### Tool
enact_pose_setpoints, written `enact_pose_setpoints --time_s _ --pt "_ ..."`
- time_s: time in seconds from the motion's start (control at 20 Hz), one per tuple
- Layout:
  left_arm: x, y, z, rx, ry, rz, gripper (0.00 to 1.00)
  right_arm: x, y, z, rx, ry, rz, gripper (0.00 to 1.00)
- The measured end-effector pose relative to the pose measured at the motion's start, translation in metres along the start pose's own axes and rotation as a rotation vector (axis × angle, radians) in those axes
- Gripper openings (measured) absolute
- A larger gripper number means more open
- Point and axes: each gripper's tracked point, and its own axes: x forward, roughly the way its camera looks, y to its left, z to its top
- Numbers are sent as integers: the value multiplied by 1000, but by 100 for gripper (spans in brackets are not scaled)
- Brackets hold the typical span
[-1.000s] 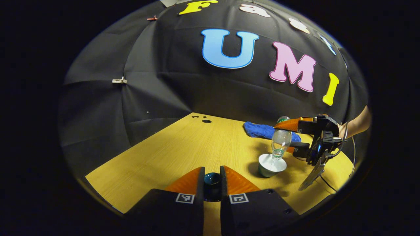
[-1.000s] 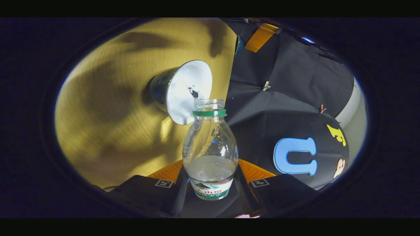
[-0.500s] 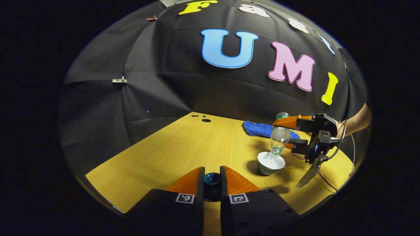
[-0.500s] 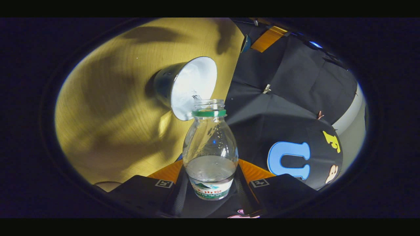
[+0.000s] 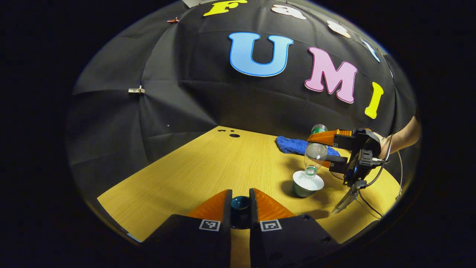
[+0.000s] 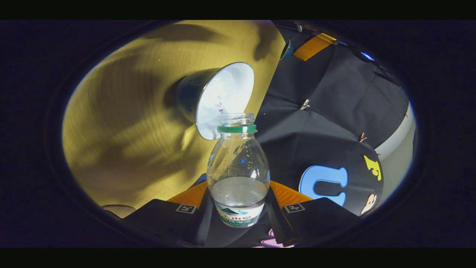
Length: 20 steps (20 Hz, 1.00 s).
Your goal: Open the teacup lid with one hand, grasp the water bottle and pour water into the teacup with the other hand; after pouring, place the water bottle on the coaster and then close the teacup lid.
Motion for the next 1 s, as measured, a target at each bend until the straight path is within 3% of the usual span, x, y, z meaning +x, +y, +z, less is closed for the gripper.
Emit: enact_pose_setpoints --time_s 0.1,0.2,1.0 --pt "0 1 0 0 0 1 24 1 -2 1 -1 -8 -5 65" --pt "1 1 0 0 -1 4 24 1 -3 3 -8 -15 -10 70" --pt "-1 -11 8 19 -17 0 24 -1 0 7 -11 -15 -8 70"
